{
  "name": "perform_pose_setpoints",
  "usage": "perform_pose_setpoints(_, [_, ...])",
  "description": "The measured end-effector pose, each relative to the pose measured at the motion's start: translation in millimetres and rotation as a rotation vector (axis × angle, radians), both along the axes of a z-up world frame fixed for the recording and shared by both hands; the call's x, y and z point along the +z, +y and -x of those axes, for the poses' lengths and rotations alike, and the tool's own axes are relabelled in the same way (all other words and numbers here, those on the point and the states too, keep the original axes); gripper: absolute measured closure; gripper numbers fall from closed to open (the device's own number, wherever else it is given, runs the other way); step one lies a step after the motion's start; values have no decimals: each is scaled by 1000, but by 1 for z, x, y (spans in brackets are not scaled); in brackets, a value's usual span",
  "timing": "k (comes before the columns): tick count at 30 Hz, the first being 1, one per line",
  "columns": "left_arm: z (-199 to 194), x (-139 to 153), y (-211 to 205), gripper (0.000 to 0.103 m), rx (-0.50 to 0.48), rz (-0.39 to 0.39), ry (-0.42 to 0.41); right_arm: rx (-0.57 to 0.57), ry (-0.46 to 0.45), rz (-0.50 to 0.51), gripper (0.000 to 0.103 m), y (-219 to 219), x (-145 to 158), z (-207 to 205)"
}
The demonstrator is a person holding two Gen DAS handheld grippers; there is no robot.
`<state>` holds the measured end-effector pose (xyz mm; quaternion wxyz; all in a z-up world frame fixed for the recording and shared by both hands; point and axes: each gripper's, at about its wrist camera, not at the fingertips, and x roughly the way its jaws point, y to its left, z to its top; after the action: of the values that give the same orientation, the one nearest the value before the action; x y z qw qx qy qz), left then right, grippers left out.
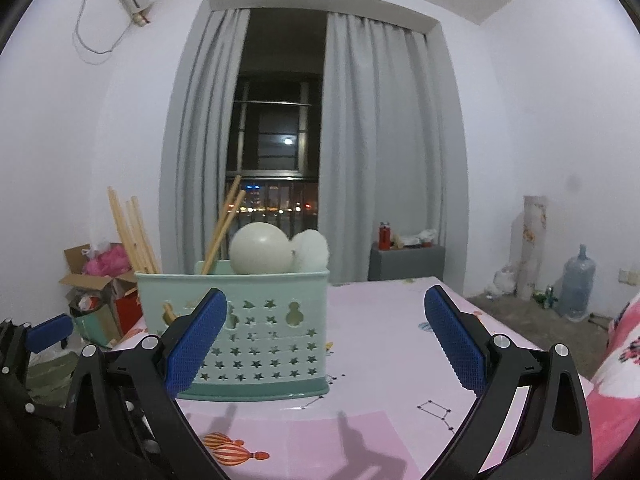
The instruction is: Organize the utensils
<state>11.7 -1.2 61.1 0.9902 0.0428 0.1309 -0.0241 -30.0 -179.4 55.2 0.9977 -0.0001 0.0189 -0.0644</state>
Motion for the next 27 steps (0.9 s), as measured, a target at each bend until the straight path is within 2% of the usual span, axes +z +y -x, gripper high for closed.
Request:
perform_pose_setpoints(3, [-3, 0, 5, 5, 13, 28, 15, -19, 48, -2, 8, -1, -2, -10])
perform_pose_setpoints(6, [-2, 0, 9, 5, 23, 50, 22, -21, 58, 11, 8, 2, -4, -11])
perform_pose_setpoints(27, [3, 1, 4, 5, 15, 25, 6, -18, 61, 27, 8, 5, -3, -9])
